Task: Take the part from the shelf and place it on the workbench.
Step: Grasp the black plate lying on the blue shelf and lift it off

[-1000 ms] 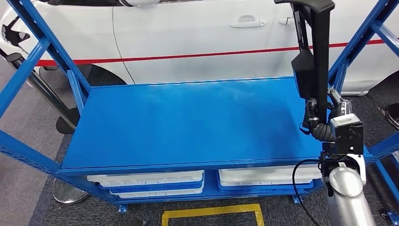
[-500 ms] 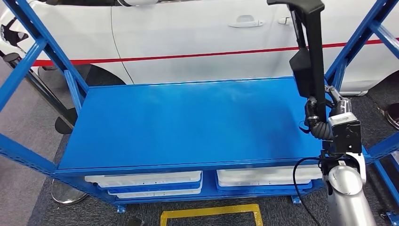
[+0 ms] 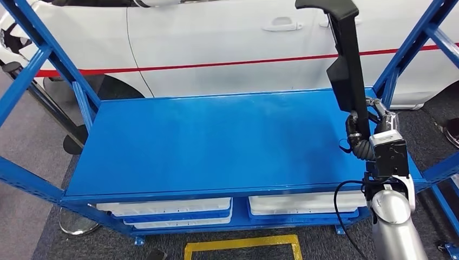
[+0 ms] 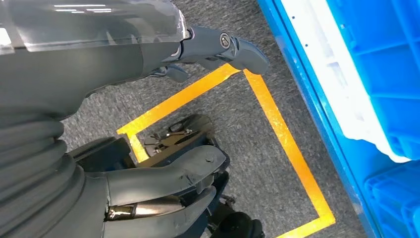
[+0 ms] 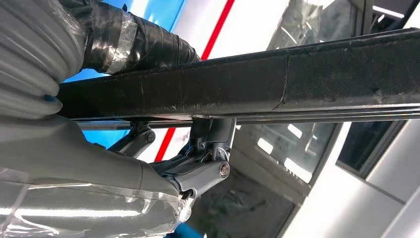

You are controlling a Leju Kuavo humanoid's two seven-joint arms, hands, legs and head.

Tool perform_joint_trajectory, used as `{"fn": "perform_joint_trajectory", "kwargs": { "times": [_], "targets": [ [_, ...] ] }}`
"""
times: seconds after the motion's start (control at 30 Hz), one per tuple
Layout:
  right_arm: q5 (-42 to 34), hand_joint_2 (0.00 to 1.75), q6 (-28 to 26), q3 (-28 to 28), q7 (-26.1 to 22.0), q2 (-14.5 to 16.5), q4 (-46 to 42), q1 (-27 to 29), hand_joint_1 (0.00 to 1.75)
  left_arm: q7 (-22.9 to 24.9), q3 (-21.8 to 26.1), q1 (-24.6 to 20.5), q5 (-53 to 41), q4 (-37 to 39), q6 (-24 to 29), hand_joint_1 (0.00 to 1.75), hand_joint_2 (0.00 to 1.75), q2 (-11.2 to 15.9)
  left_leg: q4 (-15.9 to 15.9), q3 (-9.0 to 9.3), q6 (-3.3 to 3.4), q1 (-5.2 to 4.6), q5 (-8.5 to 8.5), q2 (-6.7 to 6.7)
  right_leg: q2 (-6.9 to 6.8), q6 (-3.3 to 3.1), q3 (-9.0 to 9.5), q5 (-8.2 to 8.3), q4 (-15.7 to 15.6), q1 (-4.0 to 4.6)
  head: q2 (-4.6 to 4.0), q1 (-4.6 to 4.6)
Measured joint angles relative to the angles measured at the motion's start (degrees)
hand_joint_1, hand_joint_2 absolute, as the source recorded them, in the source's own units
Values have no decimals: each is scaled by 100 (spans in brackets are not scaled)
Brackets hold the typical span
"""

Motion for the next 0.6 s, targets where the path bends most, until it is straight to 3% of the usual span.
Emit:
{"fn": "perform_joint_trajectory", "kwargs": {
  "times": [0.1, 0.2, 0.27, 0.33, 0.4, 0.43, 0.5, 0.6],
  "targets": [
    [49, 175, -4, 61, -3, 29, 3, 19, 175, -2, 1, -2, -21, 0, 3, 0, 175, -3, -226, 109, 55, 36, 102, 9, -10, 75, -16, -91, 80, 12, 0, 3],
    [58, 175, -7, 84, -7, 37, 11, 31, 175, -1, 1, -9, -43, 0, 4, 0, 175, -9, -322, 166, 98, 49, 150, 21, -6, 92, -402, -543, 921, 19, 0, 3],
    [58, 175, -8, 100, -3, 45, 29, 59, 175, 2, 2, 1, -53, 0, 4, 0, 175, -11, -285, 155, 92, 53, 132, 20, -11, 123, -627, -630, 1340, 2, 0, 3],
    [60, 175, -8, 117, -3, 52, 40, 67, 175, 4, 3, 9, -57, 0, 4, 0, 175, -14, -216, 140, 62, 69, 93, 16, -19, 168, -504, -351, 1048, -32, 0, 3],
    [60, 175, -8, 130, -4, 54, 41, 63, 175, 5, 3, 9, -59, 0, 4, 0, 175, -15, -124, 124, 19, 92, 39, 13, -28, 203, -226, -61, 480, -66, 0, 3],
    [61, 175, -8, 135, -4, 56, 43, 61, 175, 5, 3, 7, -59, 0, 4, 0, 175, -14, -62, 100, -13, 88, 5, 9, -25, 208, -131, -13, 283, -59, 0, 4],
    [62, 175, -9, 142, -2, 61, 45, 61, 175, 5, 3, 3, -59, 0, 4, 0, 175, -10, 51, 48, -69, 77, -56, 2, -1, 155, -54, -11, 105, -44, 0, 3],
    [65, 175, -10, 146, -3, 71, 49, 67, 175, 7, 3, 7, -59, 0, 4, 0, 175, -8, 131, 9, -123, 82, -104, -1, 22, 41, -69, -13, 122, -31, 0, 1]
  ]
}}
